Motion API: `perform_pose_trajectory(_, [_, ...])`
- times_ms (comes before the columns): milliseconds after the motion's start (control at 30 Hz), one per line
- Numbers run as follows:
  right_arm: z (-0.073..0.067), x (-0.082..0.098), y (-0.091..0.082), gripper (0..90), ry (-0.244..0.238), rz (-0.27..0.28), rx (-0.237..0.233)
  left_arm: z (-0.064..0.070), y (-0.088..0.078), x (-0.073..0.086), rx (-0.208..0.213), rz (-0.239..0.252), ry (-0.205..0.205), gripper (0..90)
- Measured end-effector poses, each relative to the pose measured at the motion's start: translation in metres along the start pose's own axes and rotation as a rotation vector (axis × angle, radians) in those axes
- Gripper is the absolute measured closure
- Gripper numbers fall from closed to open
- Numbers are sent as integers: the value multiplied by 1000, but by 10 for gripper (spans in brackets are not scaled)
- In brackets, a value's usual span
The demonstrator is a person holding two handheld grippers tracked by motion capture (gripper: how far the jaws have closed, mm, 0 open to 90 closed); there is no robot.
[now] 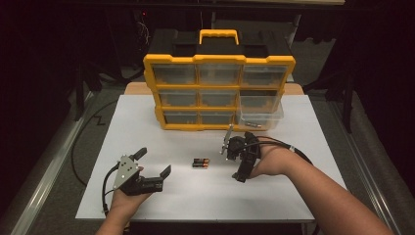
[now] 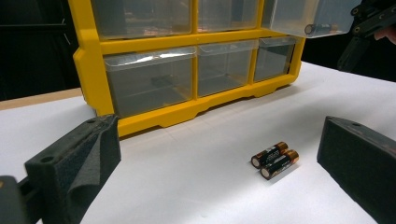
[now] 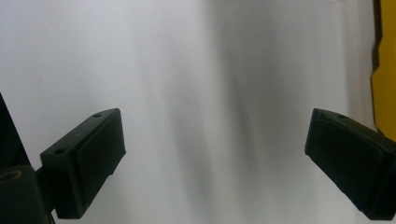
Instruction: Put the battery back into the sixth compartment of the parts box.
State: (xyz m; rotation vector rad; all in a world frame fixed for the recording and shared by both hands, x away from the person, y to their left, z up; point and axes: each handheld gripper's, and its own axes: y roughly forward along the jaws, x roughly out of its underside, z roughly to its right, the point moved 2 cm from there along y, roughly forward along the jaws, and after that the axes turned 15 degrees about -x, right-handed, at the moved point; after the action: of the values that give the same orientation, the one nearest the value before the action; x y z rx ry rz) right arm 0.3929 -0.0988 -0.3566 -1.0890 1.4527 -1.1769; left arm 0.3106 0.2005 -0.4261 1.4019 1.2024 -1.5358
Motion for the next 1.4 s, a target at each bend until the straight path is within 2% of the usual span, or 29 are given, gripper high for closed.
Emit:
perform_pose_trajectory(533, [1, -26, 24, 80, -45, 1, -32, -1, 0, 0, -3, 5, -5, 7])
perform_pose_trajectory(667, [2, -34, 29, 94, -56, 26, -45, 0, -1, 0, -1, 5, -5, 7])
perform_pose_trajectory(900, [3, -45, 42, 108, -75, 26, -65, -1, 0, 0, -2, 5, -5, 7])
perform_pose_trajectory(1367, [14, -66, 46, 184, -95, 76, -76, -1, -1, -1, 2, 8, -5, 7])
perform_pose_trajectory(1400, [14, -67, 47, 190, -93, 66, -75, -1, -1, -1, 3, 8, -5, 7])
